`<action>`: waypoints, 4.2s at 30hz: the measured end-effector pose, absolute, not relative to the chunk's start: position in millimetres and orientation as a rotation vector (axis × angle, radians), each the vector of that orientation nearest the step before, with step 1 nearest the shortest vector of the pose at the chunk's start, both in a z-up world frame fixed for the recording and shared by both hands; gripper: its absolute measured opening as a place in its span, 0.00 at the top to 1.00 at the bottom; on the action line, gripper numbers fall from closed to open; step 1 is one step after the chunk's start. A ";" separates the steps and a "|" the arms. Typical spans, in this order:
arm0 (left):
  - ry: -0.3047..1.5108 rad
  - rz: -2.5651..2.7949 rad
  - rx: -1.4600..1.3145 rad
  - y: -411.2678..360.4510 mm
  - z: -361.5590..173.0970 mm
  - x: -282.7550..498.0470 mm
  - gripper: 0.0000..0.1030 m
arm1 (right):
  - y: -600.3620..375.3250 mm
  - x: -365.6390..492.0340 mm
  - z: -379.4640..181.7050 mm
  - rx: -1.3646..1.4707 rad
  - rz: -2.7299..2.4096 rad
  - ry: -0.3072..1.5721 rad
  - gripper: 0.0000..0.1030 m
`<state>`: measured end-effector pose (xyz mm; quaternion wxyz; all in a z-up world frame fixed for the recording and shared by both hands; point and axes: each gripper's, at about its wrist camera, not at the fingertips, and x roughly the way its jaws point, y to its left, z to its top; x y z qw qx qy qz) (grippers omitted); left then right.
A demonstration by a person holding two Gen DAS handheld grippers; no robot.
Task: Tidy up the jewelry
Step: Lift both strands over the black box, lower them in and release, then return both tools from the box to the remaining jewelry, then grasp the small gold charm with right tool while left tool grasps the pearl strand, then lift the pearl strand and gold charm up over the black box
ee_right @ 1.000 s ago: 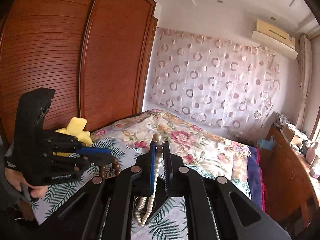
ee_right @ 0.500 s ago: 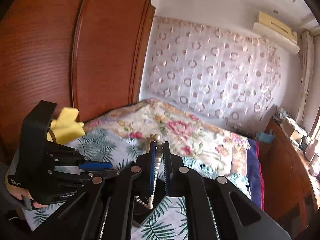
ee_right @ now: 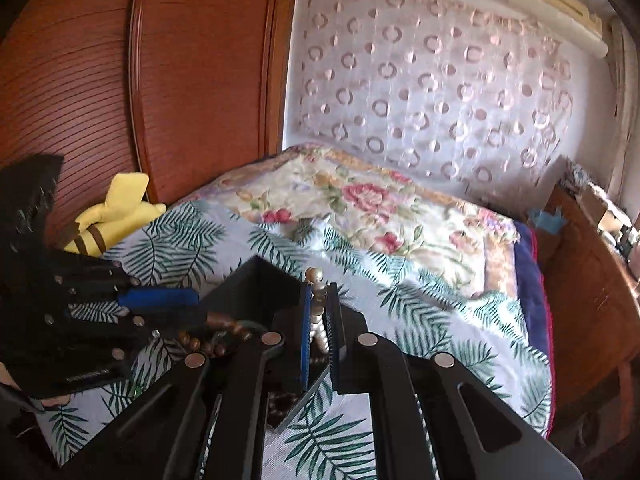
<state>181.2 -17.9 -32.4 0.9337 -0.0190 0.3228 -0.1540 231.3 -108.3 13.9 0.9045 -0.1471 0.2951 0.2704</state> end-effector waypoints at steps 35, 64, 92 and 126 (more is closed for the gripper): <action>0.650 -0.228 -0.047 11.3 -52.1 114.7 0.20 | -136.3 173.3 -18.4 -0.207 0.651 0.666 0.68; 0.696 -0.246 -0.051 14.1 -75.2 69.8 0.20 | -154.5 91.4 -99.7 -0.316 0.599 0.820 0.92; 0.794 -0.408 -0.060 -32.8 -90.6 103.8 0.76 | -189.0 86.2 -96.5 -0.133 0.580 0.758 0.93; 0.624 -0.431 -0.057 -32.3 0.3 108.5 0.96 | -174.4 92.3 -44.3 -0.159 0.594 0.644 0.93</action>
